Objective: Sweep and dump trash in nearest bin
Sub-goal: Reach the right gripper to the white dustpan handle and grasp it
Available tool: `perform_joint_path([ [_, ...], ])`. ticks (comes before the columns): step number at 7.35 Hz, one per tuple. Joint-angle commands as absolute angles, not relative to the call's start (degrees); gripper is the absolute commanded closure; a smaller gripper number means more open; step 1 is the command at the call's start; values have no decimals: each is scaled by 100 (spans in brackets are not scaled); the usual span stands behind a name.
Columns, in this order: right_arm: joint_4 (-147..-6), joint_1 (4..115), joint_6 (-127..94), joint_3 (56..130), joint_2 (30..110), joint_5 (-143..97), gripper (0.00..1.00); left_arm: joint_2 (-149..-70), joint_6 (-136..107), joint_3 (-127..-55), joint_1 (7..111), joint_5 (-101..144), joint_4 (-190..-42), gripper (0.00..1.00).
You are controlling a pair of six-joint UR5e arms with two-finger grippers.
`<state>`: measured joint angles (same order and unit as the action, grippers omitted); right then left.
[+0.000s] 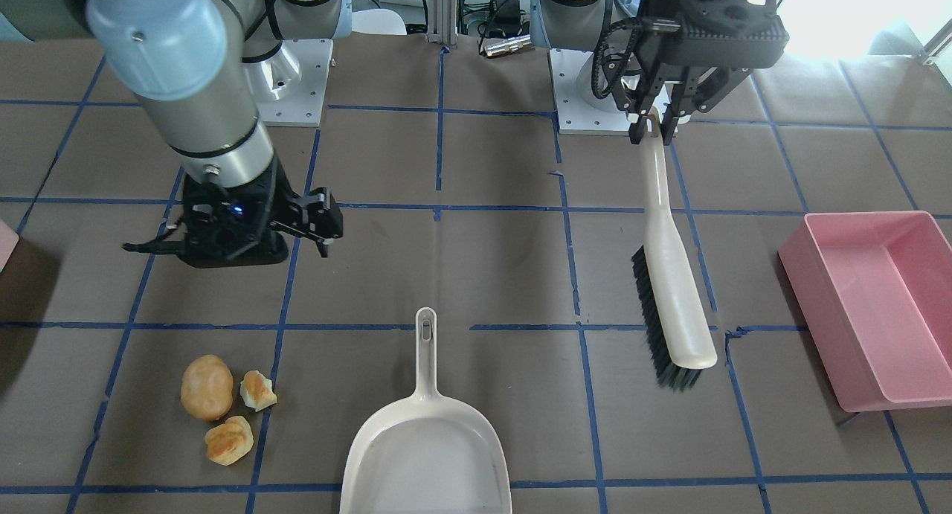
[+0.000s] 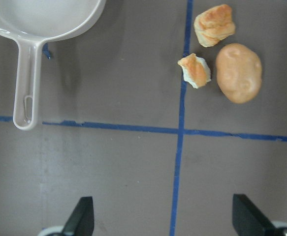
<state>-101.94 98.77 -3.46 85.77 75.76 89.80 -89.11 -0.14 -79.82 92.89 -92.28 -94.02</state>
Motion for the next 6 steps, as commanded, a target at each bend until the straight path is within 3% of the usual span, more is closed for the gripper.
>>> perform_joint_path([
  [1,-11298,10562,-1314,8482,6736,9009,0,-8912,88,-7831,9000,-8921,-9702,100],
  [6,-11915,11214,-1626,8577,5995,9536,0,-8912,97,-7866,9009,-8903,-9712,100],
])
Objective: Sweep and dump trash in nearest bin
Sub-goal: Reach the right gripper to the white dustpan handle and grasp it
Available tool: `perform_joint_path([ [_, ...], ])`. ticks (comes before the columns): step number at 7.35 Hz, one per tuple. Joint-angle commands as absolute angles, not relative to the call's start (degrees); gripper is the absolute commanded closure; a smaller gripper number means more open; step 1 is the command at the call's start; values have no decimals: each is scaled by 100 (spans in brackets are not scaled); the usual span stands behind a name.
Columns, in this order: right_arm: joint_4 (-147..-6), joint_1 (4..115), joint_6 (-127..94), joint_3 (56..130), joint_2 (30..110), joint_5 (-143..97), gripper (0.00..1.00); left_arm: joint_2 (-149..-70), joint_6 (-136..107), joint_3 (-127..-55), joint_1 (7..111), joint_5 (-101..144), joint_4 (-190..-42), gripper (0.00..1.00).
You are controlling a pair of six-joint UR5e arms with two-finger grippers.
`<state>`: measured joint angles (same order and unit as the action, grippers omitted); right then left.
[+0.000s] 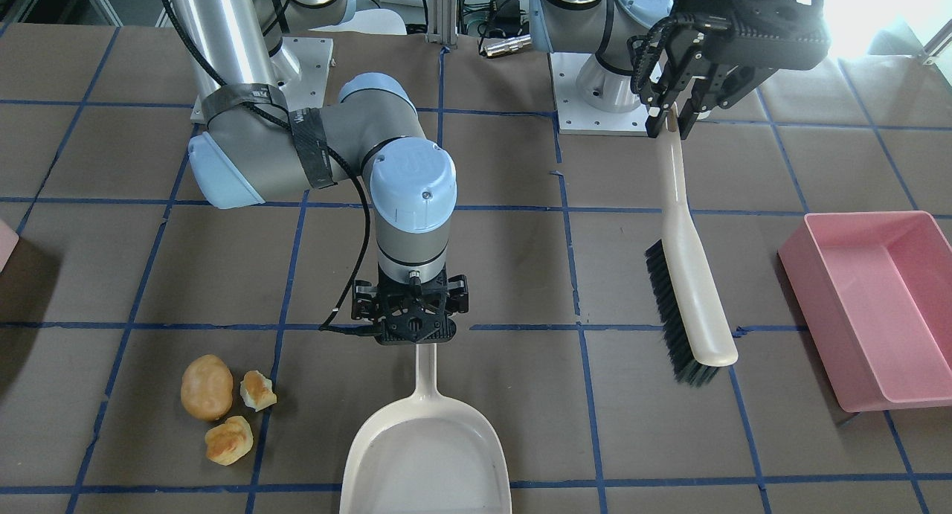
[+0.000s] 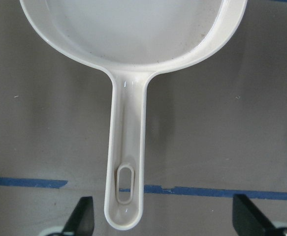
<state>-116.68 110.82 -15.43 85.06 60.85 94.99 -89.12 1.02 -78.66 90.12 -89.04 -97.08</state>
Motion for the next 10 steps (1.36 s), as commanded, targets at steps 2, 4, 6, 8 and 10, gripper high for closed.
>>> perform_joint_path([
  [2,-12487,11285,-1652,8823,5907,9527,0,-8912,105,-7901,9009,-8903,-9712,100],
  [4,-12630,11163,-1714,8938,5889,9510,0,-8921,97,-7901,9044,-8947,-9800,100],
  [6,-12656,11153,-2203,8921,5889,9161,0,-8921,97,-7875,9053,-8938,-9861,100],
  [8,-12647,11153,-2180,8912,5880,9193,6,-8921,105,-7884,9053,-8912,-9861,100],
  [10,-12647,11127,-2127,8904,5880,9211,31,-8912,105,-7884,9053,-8903,-9870,100],
])
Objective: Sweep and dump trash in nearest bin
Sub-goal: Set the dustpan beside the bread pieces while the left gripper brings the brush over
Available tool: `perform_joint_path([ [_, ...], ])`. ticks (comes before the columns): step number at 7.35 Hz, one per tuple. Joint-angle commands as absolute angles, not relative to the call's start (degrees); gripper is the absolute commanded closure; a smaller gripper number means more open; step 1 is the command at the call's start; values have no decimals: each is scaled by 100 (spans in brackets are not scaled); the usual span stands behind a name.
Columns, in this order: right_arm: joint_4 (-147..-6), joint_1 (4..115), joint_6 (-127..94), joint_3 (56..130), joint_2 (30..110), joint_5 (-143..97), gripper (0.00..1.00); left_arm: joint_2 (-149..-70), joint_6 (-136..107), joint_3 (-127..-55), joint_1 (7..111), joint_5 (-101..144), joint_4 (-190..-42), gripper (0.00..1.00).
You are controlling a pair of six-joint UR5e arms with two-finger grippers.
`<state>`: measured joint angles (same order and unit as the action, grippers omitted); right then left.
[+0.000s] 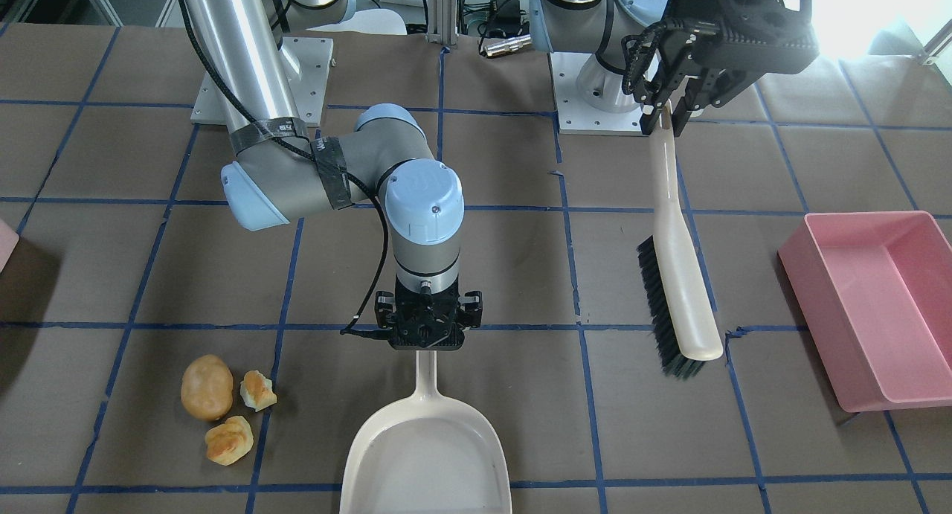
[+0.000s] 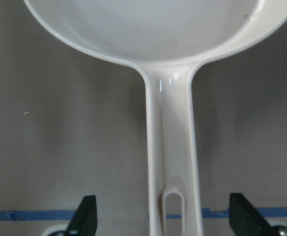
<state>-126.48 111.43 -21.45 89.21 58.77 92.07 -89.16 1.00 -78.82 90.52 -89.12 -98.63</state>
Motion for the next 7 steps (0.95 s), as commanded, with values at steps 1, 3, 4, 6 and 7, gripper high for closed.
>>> perform_joint_path([
  [1,-12647,11118,-2136,8903,5880,9202,45,-8912,105,-7884,9053,-8903,-9879,100],
  [3,-12595,11066,-2188,8912,5880,9141,67,-8912,97,-7875,9044,-8903,-9896,100],
  [4,-12560,10961,-2188,8895,5906,9062,87,-8912,97,-7875,9044,-8903,-9896,100],
  [6,-12559,10908,-2180,8868,5932,9062,94,-8912,97,-7849,9044,-8895,-9958,100],
  [7,-12551,10812,-2067,8859,6011,9088,95,-8912,105,-7849,9035,-8895,-9958,100],
])
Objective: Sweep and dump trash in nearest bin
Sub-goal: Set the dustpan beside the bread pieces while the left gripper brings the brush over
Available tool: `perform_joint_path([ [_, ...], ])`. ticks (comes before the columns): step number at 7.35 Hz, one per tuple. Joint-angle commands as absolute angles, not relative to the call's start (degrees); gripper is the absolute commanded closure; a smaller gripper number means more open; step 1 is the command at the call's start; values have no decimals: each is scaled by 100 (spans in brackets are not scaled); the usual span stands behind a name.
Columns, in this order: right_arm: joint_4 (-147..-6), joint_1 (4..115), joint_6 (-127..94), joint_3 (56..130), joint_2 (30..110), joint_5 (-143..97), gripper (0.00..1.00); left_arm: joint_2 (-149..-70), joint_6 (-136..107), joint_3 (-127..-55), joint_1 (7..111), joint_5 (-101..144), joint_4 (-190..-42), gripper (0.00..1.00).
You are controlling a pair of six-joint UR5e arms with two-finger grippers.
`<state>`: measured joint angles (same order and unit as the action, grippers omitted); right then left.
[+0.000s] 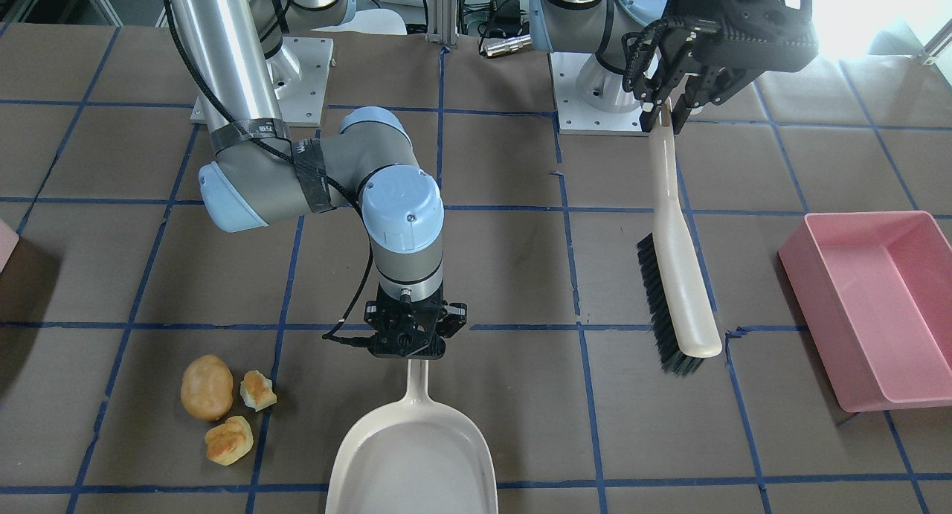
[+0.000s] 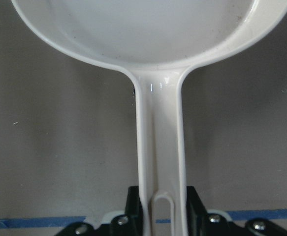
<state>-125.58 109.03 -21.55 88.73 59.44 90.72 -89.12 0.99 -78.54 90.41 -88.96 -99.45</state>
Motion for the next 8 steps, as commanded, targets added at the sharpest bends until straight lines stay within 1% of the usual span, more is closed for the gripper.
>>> perform_joint_path([
  [1,-12333,10558,-1639,8764,6186,9070,95,-8912,97,-7849,9035,-8895,-9958,100],
  [3,-11351,9926,-157,8395,6660,9061,95,-8912,97,-7840,9035,-8895,-9967,100],
  [4,-11060,9644,520,8341,6862,9140,95,-8912,97,-7849,9035,-8895,-9967,100],
  [6,-10557,8951,2206,8402,7424,9299,96,-8912,97,-7849,9061,-8895,-10019,100],
  [8,-10126,8231,3779,8394,7724,9290,96,-9017,79,-7901,9384,-8868,-10063,100],
])
